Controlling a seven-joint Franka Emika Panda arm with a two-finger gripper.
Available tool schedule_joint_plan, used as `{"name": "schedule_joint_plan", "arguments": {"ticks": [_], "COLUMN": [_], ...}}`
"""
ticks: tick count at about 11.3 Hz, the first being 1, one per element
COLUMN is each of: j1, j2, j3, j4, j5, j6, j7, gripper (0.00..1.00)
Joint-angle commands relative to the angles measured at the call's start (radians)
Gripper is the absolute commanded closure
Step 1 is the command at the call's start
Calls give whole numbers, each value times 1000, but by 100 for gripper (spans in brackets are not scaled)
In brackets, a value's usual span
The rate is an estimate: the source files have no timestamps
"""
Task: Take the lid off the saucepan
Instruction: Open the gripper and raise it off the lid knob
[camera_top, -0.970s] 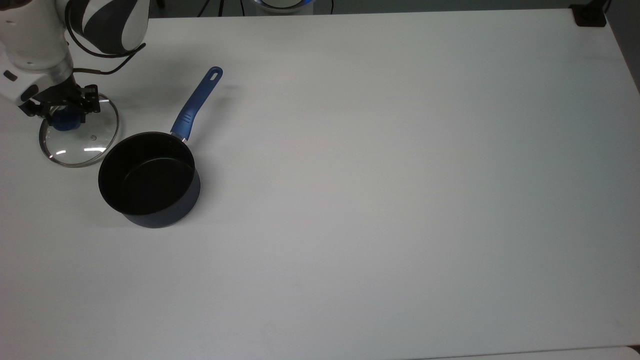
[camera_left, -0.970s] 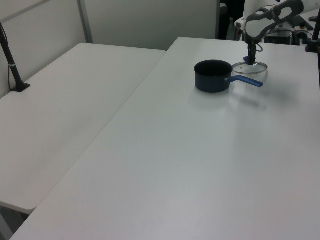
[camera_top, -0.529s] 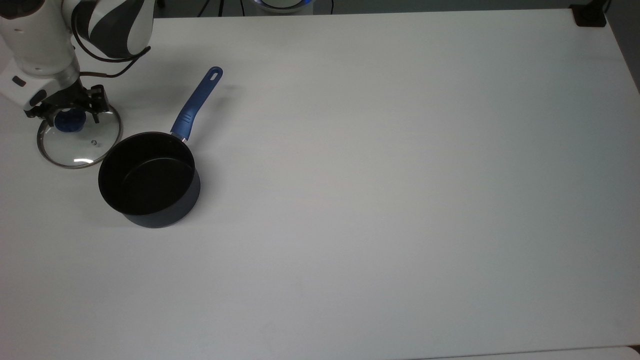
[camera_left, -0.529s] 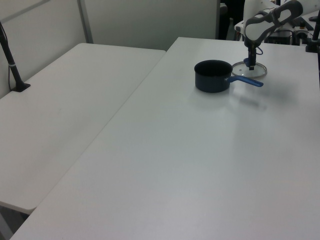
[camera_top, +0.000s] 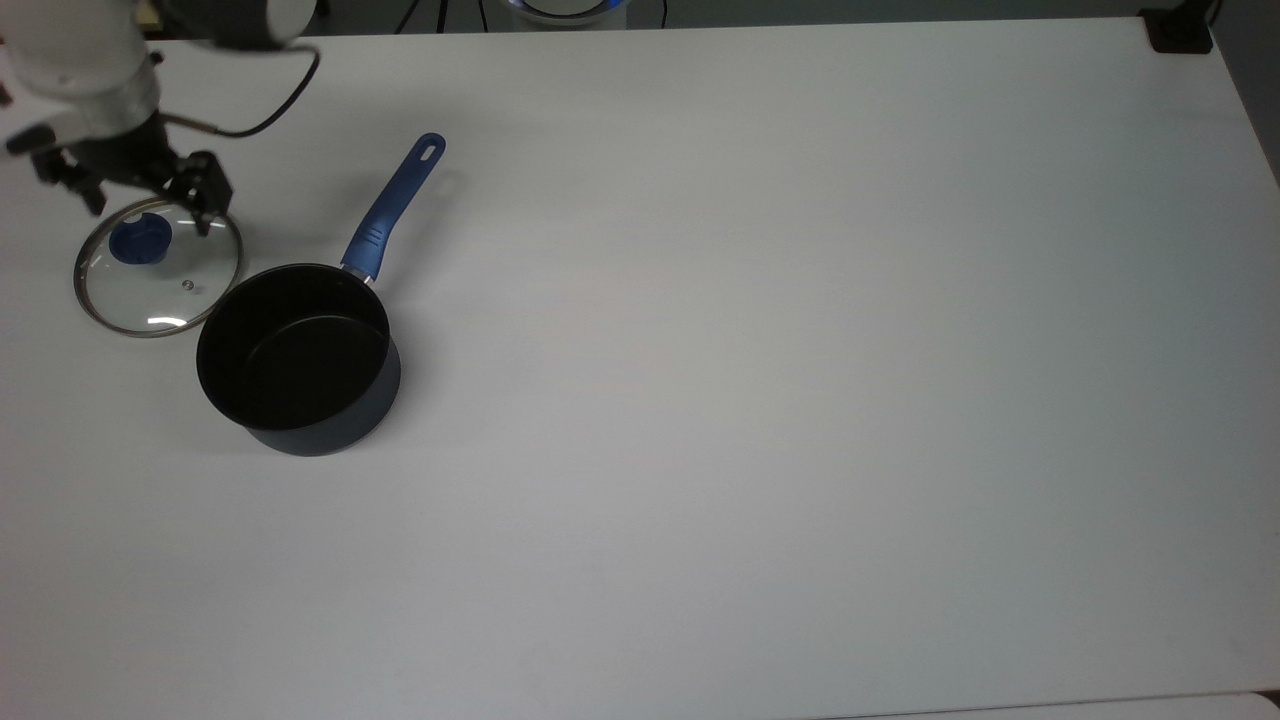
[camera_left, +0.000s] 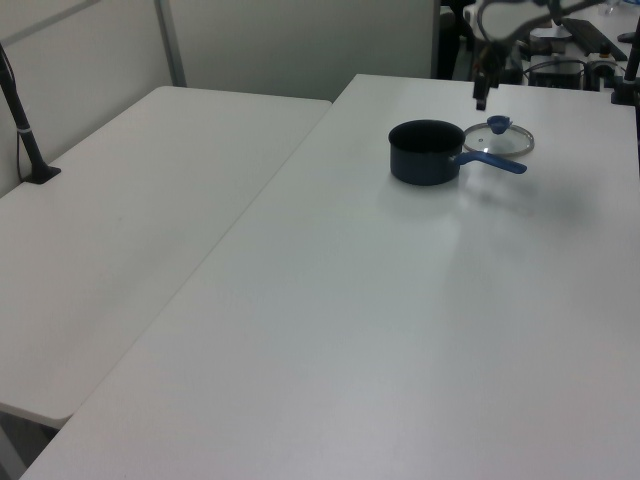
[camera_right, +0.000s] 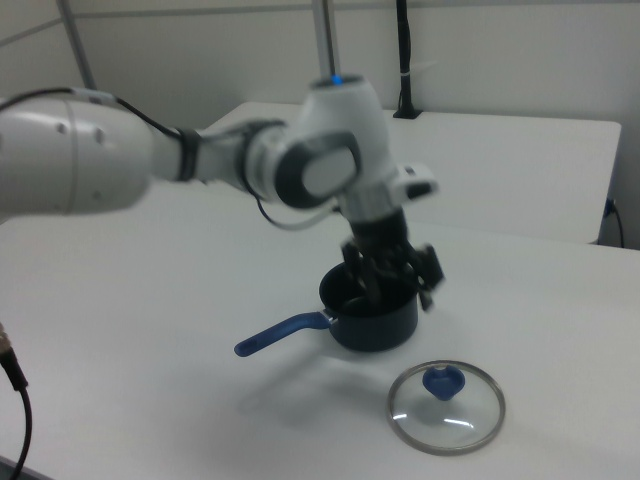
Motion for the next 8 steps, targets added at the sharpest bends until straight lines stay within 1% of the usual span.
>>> {"name": "schedule_joint_plan", "arguments": {"ticks": [1, 2, 4, 6, 8], "j1": [50, 57, 132, 184, 200], "j2": [-127, -169, -236, -278, -293], "j3": [78, 106, 111, 111, 112], "j4": [13, 13, 12, 11, 11], "j5": [9, 9, 9, 10, 26], "j6": [-174, -220, -340, -366, -366], "j7": [162, 194, 216, 280, 276], "gripper": [0, 0, 0, 0, 0]}}
